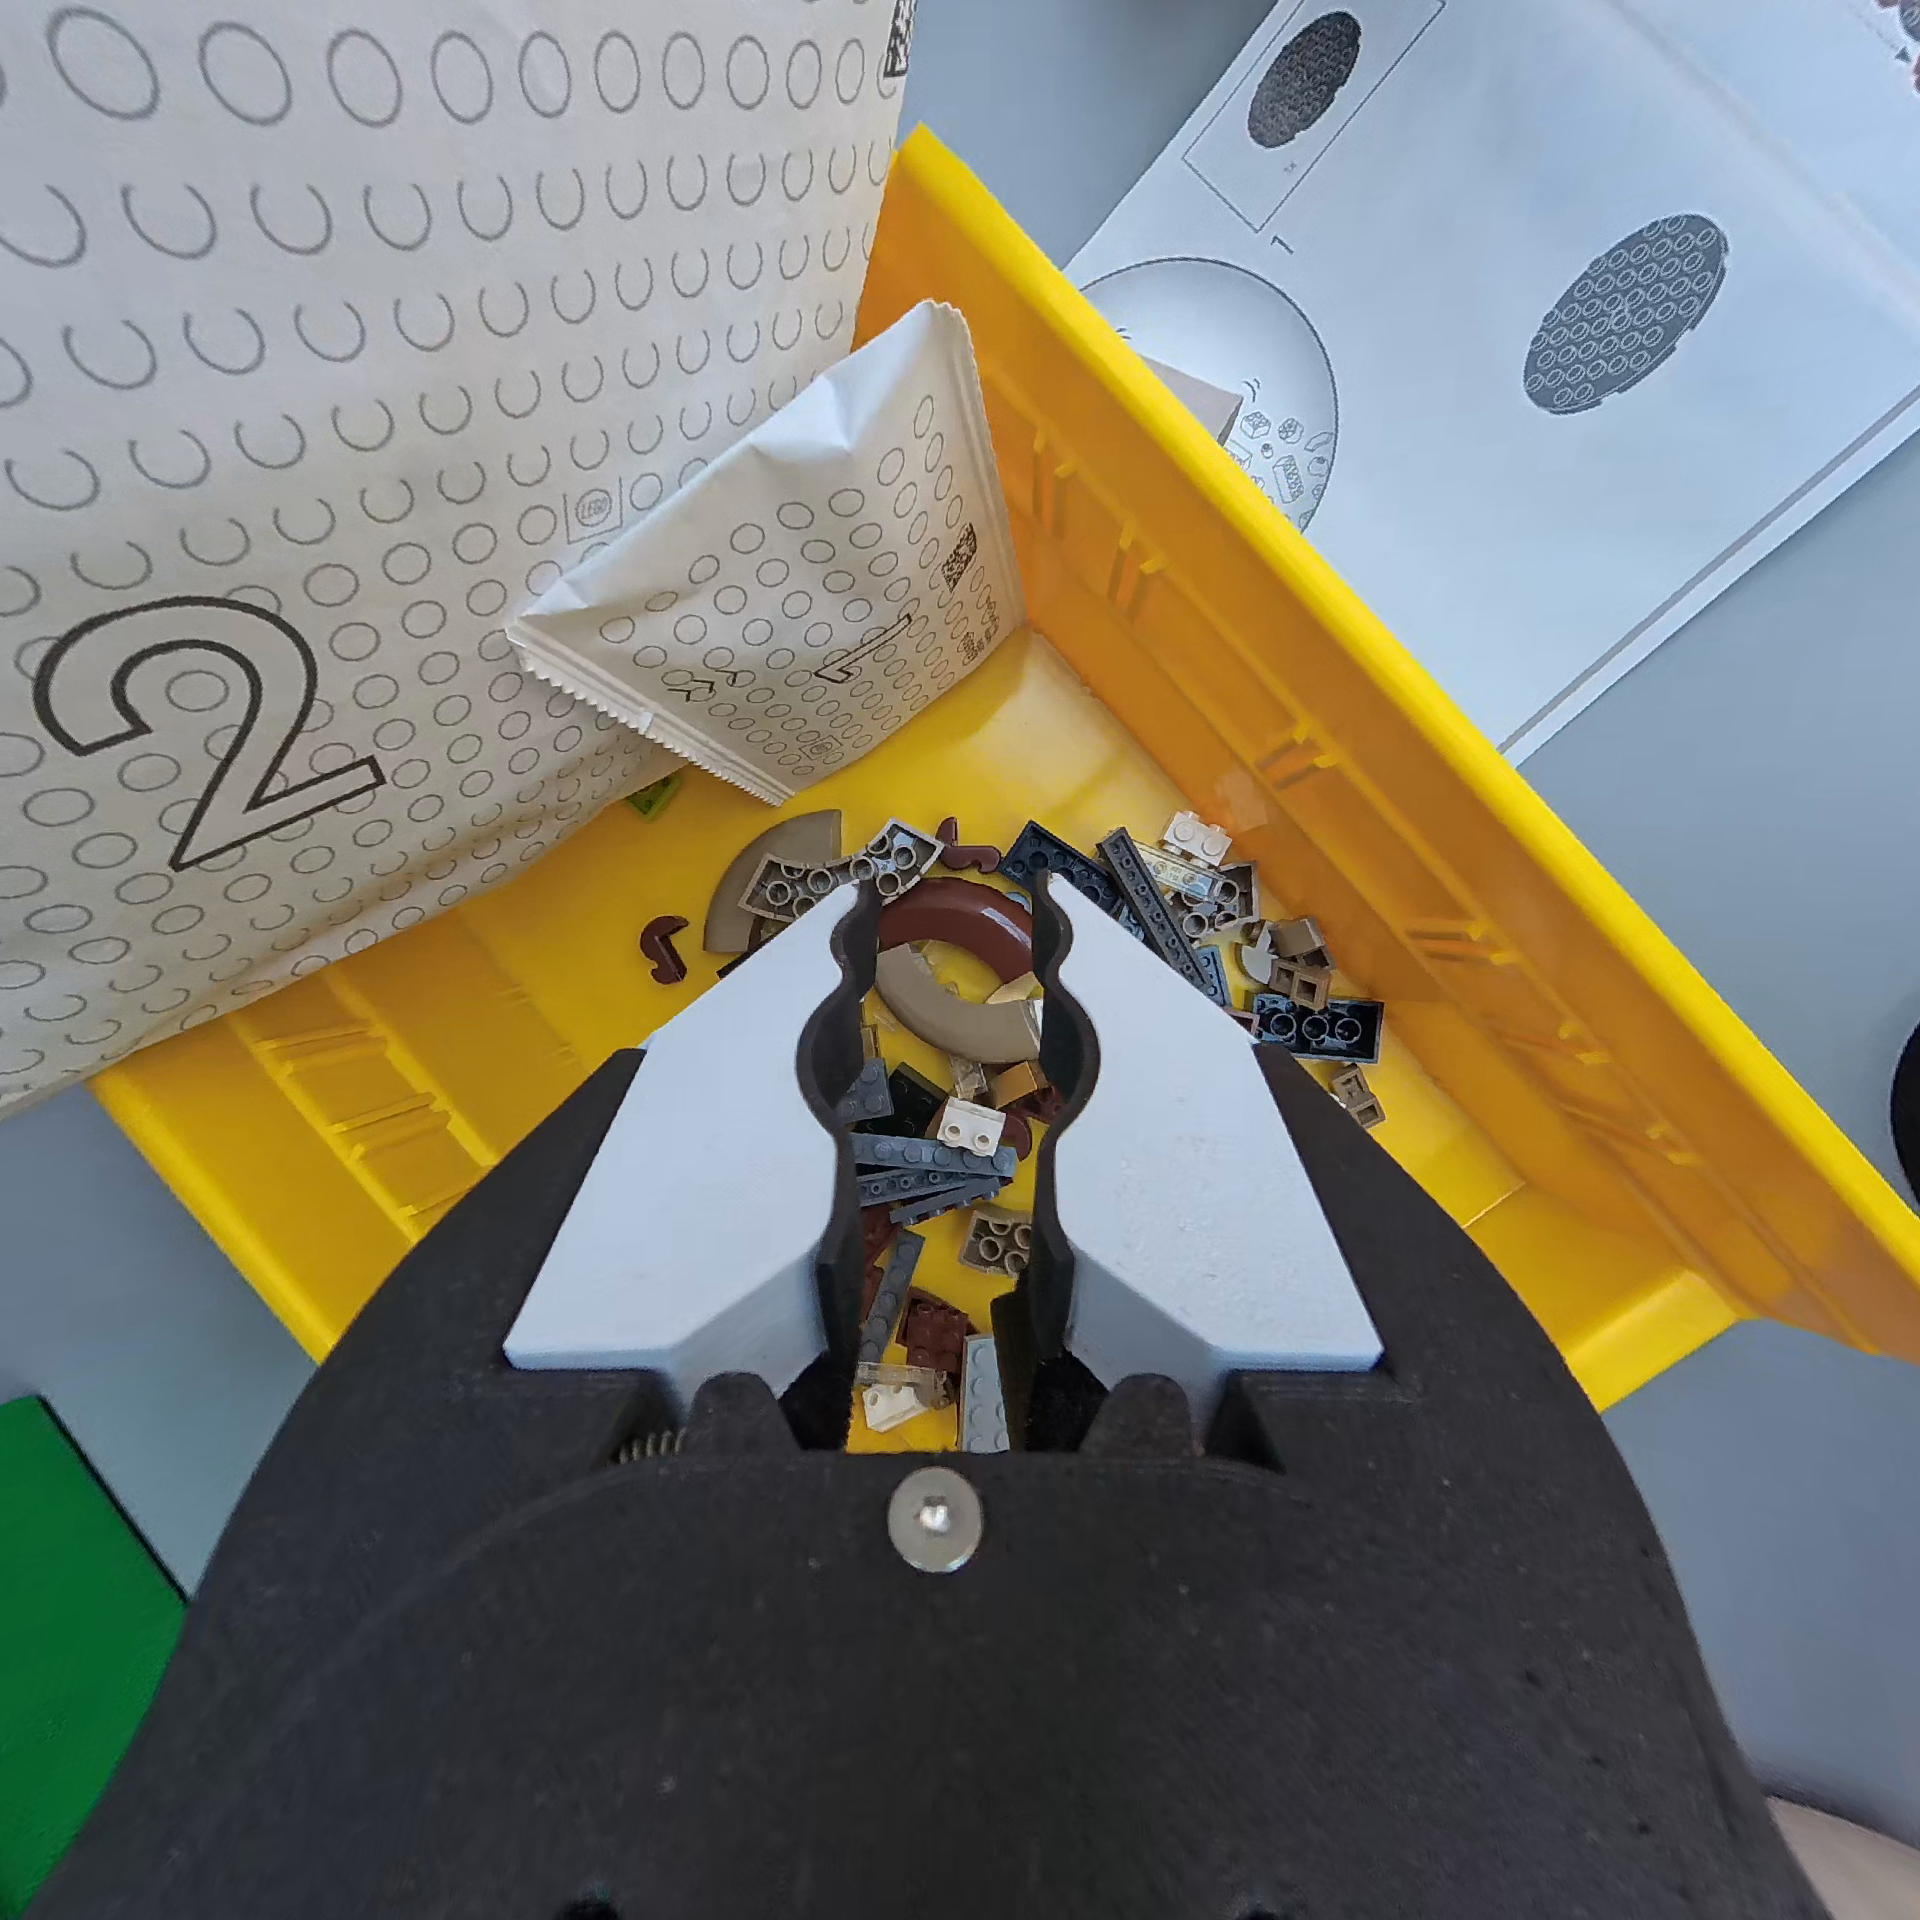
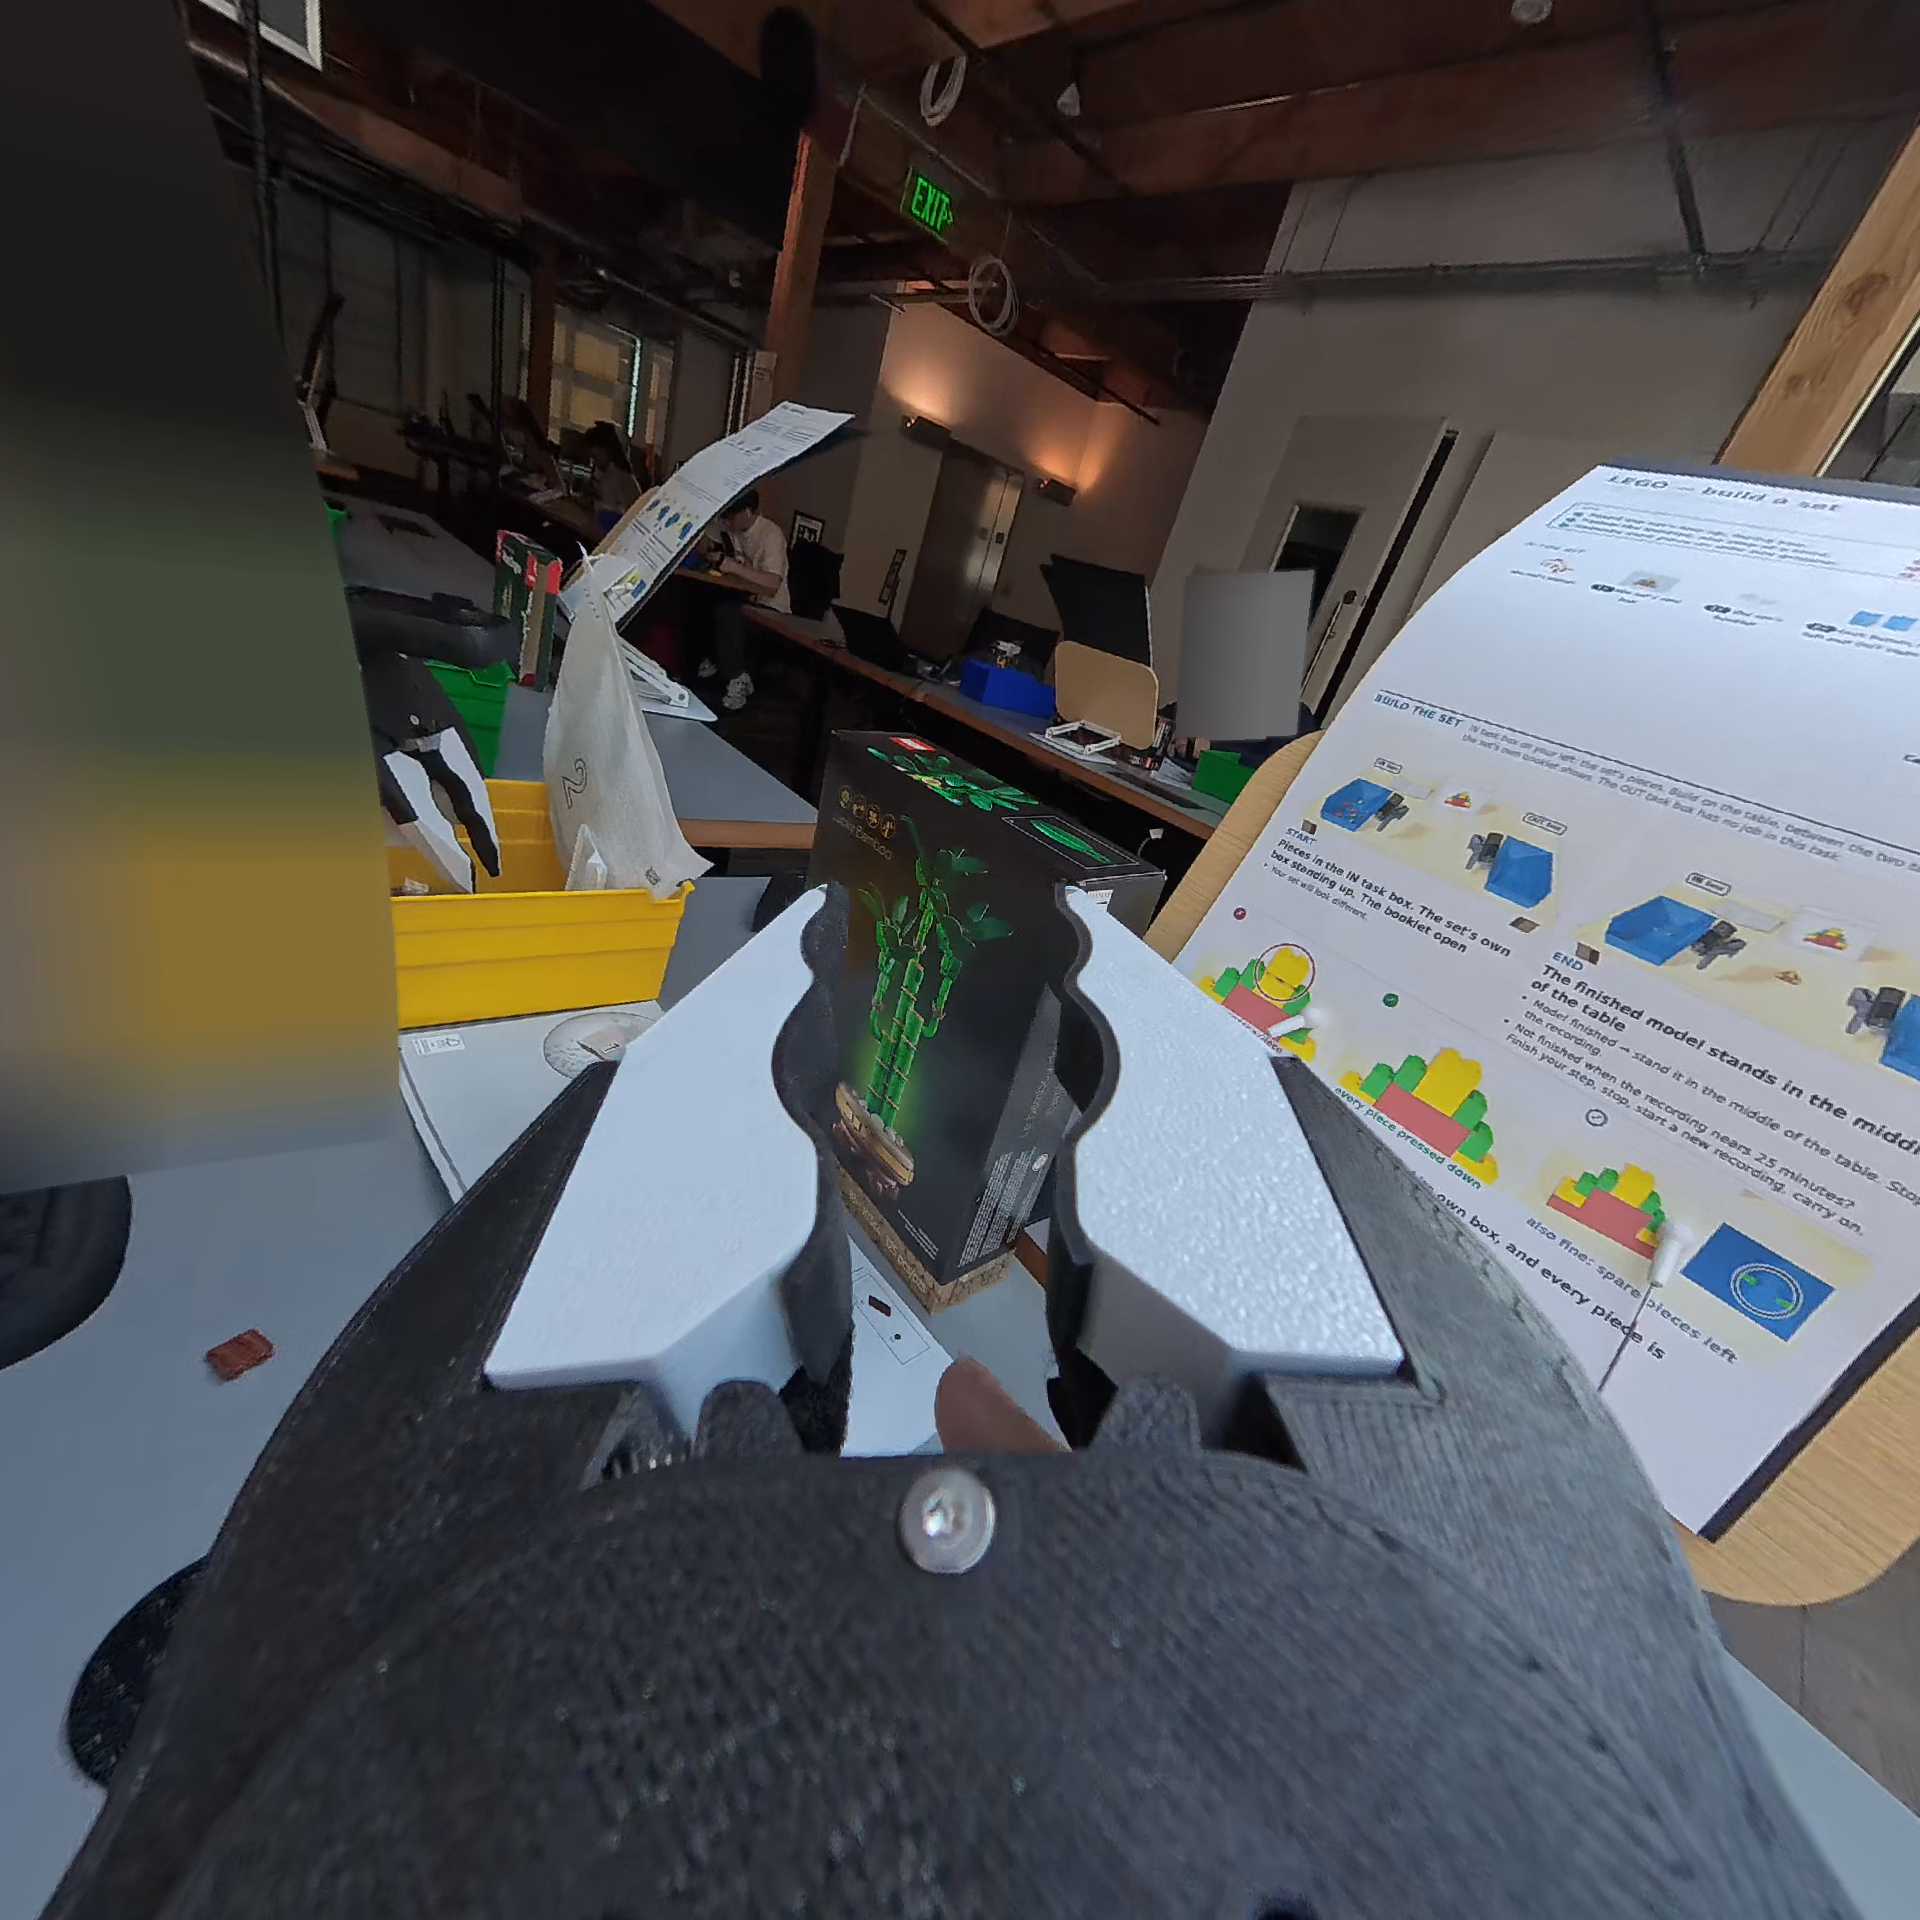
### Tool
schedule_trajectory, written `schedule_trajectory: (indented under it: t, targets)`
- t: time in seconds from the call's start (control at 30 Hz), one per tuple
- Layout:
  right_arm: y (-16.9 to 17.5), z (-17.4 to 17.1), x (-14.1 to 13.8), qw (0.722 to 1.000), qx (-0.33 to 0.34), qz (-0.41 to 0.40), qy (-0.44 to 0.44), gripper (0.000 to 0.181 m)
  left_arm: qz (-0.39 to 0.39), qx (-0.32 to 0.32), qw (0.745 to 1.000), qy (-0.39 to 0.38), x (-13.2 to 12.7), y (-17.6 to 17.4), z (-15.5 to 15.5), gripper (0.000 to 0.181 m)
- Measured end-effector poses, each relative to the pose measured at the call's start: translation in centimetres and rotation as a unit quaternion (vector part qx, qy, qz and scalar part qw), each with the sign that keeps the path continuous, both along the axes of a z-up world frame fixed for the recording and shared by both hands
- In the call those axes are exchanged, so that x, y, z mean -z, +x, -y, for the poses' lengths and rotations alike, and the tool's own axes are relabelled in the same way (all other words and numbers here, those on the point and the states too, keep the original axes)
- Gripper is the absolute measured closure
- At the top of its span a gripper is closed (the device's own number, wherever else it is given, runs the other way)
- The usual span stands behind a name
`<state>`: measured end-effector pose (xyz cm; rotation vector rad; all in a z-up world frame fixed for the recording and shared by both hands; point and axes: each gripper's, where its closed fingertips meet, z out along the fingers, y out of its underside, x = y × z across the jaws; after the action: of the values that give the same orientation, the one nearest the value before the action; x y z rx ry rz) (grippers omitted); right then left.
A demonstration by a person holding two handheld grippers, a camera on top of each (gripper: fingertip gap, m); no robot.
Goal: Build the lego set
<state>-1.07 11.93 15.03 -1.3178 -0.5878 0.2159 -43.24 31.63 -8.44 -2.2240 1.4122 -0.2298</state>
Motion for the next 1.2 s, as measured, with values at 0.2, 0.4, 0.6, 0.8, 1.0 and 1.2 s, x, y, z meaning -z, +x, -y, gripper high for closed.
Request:
schedule_trajectory:
  t: [0.2,0.4,0.6,0.8,1.0,1.2]
  targets:
    - [0.4,-0.9,1.0,1.0,0.004,0.017,-0.014,0.144,0.018,-0.002,1.0,-0.013,-0.1,0.2,0.0,0.155]
    - [0.4,-1.4,1.9,0.999,-0.001,0.026,-0.035,0.145,0.042,-0.007,0.999,-0.027,-0.2,0.9,0.0,0.158]
    - [0.5,-1.6,2.1,0.999,0.0,0.032,-0.033,0.147,0.019,-0.018,0.999,-0.032,0.8,-0.1,-0.4,0.158]
    - [0.2,-2.0,2.6,0.999,0.001,0.04,-0.037,0.147,0.013,-0.027,0.998,-0.047,1.3,-0.6,-0.5,0.157]
    - [0.1,-1.9,2.6,0.998,0.003,0.046,-0.034,0.147,0.013,-0.023,0.999,-0.043,1.1,-0.5,-0.4,0.158]
    - [0.2,-2.0,2.7,0.998,0.005,0.049,-0.035,0.147,0.014,-0.027,0.999,-0.041,1.0,-0.7,-0.5,0.16]
